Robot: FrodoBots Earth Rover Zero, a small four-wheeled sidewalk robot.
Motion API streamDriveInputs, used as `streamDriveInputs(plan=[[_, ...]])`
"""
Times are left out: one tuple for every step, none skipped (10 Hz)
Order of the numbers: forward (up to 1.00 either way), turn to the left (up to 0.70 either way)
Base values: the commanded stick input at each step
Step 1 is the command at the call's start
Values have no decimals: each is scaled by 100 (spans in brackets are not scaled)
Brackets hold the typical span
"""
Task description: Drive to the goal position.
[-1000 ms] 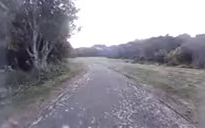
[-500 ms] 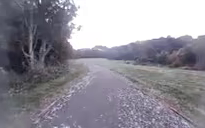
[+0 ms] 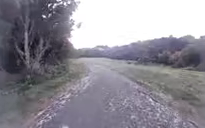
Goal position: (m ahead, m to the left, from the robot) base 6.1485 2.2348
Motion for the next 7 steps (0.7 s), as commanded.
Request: streamDriveInputs(plan=[[70,0],[70,0],[70,0],[70,0],[70,0],[70,-9],[70,-2]])
